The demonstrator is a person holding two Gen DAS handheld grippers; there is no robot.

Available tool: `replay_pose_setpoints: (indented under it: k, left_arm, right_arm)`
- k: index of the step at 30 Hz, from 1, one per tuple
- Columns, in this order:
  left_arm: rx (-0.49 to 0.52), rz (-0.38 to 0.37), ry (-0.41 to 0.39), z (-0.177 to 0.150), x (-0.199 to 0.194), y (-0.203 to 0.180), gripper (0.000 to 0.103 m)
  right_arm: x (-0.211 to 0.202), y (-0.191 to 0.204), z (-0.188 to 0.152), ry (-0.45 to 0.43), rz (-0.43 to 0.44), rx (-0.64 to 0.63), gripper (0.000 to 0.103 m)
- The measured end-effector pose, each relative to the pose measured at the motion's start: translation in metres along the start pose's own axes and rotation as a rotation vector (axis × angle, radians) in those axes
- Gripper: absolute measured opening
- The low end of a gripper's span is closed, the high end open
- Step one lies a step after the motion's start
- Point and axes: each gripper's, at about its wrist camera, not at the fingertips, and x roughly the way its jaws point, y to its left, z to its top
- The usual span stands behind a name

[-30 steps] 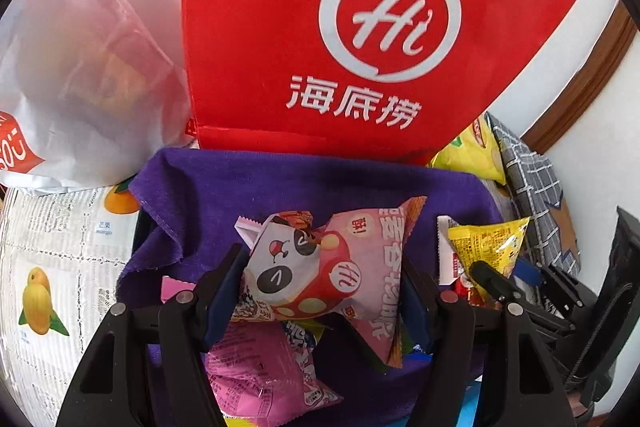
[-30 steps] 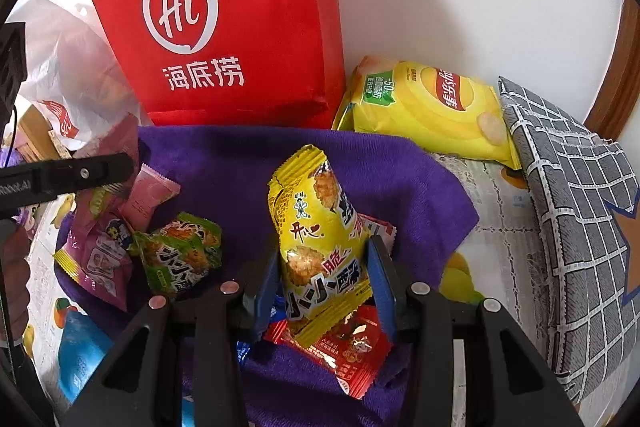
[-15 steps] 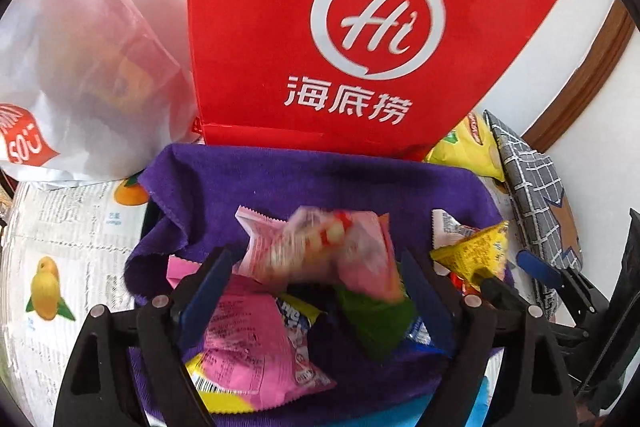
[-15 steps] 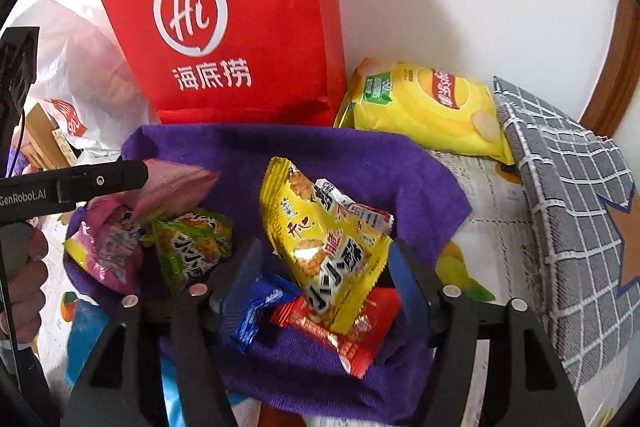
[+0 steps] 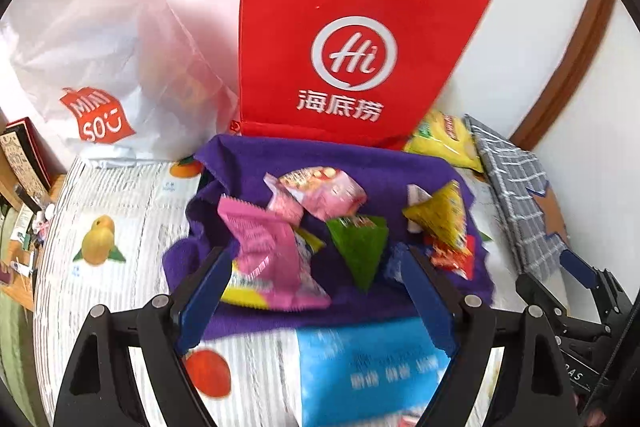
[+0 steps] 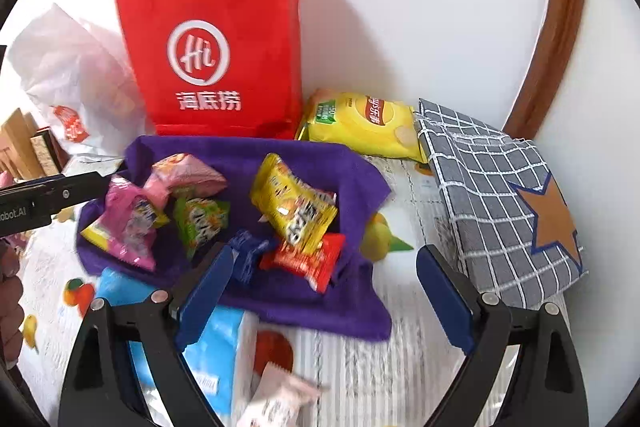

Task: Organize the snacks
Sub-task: 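Open both tools to release the bags on the towel and pull back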

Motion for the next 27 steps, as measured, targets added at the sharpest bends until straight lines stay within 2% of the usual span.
replay_pose_setpoints:
  k: [5,11,14,19,24,27]
  left_arm:
    - [0.005,-0.069,-0.046,-0.019,-0.036,-0.004,0.086]
    - [0.016,-0.093,-0.072,-0.047,-0.072,-0.008,0.086]
    - [0.016,-0.088,-0.081,-0.06,-0.083,-0.009,0.086]
    - [0.004,-0.088,-0.078,-0.082,-0.096,-0.011,0.086]
    - [0.046,-0.001,-0.11,-0.099,-0.105,-0.015,0.086]
    - [0.059,-0.006,-0.104,-0.106,-0.108,-0.015,0.086]
  right_arm:
    - [-0.038,0.0,-0.013,-0.03,-0.032,0.0,0.092]
    - [-0.078,-0.002,-0.03,-0.047,-0.041,0.016,0.092]
    - [-0.093,-0.003,-0.043,-0.059,-0.057,0.029,0.092]
    - [-0.109,-0.008,-0.062,-0.056,-0.033,0.042,0.092]
    - [-0.118,-0.013,-0.08,-0.047,-0.064,0.066,0.092]
    - [-0.12,-0.016,-0.087,-0.041,-0.039,0.082,0.092]
